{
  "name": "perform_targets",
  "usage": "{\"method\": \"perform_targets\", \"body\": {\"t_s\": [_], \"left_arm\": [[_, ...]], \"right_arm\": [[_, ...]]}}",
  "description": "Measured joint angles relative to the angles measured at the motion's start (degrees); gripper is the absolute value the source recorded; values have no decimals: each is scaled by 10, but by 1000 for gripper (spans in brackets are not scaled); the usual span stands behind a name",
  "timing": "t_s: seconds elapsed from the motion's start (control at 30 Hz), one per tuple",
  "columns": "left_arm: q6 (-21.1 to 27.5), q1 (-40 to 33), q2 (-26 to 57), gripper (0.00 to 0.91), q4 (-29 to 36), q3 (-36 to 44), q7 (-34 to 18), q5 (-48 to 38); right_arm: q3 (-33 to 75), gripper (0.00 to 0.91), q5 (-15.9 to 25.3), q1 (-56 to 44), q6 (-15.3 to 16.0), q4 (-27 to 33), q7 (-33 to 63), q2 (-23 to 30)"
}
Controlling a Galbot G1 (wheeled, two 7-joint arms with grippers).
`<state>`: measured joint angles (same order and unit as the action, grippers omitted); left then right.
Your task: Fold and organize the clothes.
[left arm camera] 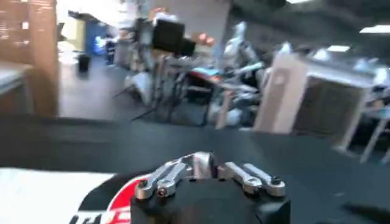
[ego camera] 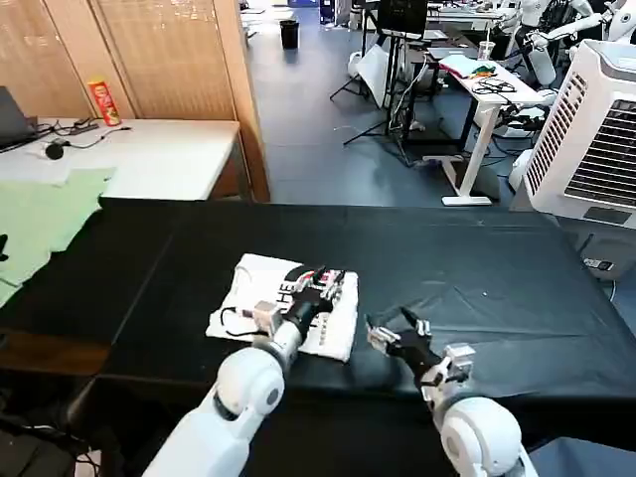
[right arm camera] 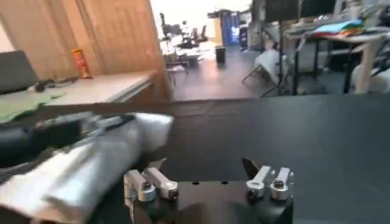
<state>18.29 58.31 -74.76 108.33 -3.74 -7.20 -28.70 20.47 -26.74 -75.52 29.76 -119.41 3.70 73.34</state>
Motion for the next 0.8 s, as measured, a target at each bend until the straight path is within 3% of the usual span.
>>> {"method": "perform_targets", "body": {"t_s": [0.2, 0.3, 0.33, 0.37, 0.4, 0.5, 0.53, 0.57, 0.63, 0.8], "left_arm": [[-9, 9, 21, 878, 7, -23, -1, 13], [-12, 17, 30, 878, 14, -35, -1, 18], [-12, 20, 34, 878, 16, -39, -2, 19], [-12, 22, 36, 878, 19, -42, -2, 19], [-12, 26, 39, 878, 23, -46, -3, 18], [-11, 38, 49, 878, 37, -57, -3, 15], [-11, 42, 53, 878, 42, -61, -4, 14], [-10, 46, 56, 878, 48, -65, -4, 14], [-10, 55, 63, 878, 57, -74, -4, 14], [-11, 77, 75, 878, 85, -98, -4, 13]], "right_arm": [[-28, 878, -15, 36, 14, 40, 19, 14], [-38, 761, -38, 51, 24, 58, 39, 21], [-41, 761, -48, 56, 27, 66, 44, 26], [-43, 663, -56, 62, 28, 73, 46, 30], [-45, 644, -61, 67, 28, 79, 47, 34], [-51, 263, -65, 81, 28, 100, 45, 45], [-53, 234, -65, 85, 28, 107, 44, 48], [-54, 146, -65, 90, 27, 114, 43, 51], [-55, 88, -66, 96, 26, 127, 42, 54], [-53, 68, -68, 109, 24, 155, 36, 55]]}}
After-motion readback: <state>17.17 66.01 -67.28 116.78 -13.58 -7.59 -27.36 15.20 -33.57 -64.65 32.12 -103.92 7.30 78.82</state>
